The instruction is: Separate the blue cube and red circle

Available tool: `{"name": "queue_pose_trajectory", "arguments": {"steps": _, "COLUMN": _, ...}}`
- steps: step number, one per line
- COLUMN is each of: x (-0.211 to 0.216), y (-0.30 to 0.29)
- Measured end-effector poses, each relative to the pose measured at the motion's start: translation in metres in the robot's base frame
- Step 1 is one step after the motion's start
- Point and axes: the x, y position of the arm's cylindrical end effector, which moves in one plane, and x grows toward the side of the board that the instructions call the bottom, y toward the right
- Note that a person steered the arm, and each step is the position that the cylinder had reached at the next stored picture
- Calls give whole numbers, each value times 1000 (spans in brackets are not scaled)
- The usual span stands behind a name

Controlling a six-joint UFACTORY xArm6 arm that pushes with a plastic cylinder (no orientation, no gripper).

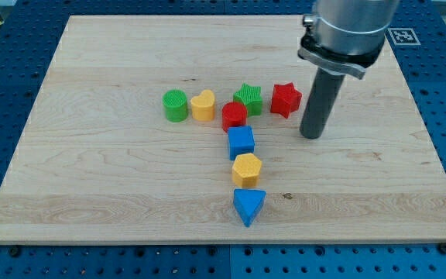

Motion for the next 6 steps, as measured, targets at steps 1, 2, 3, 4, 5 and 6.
{"name": "queue_pose_trajectory", "arguments": {"steps": 1, "x": 0, "y": -10}}
{"name": "queue_pose_trajectory", "arguments": {"steps": 2, "x": 0, "y": -11}}
{"name": "queue_pose_trajectory", "arguments": {"steps": 3, "x": 1, "y": -11}}
{"name": "queue_pose_trajectory", "arguments": {"steps": 4, "x": 3, "y": -26}}
{"name": "queue_pose_trajectory", "arguments": {"steps": 5, "x": 7, "y": -46}}
{"name": "queue_pose_trajectory", "arguments": {"steps": 6, "x": 17, "y": -46}}
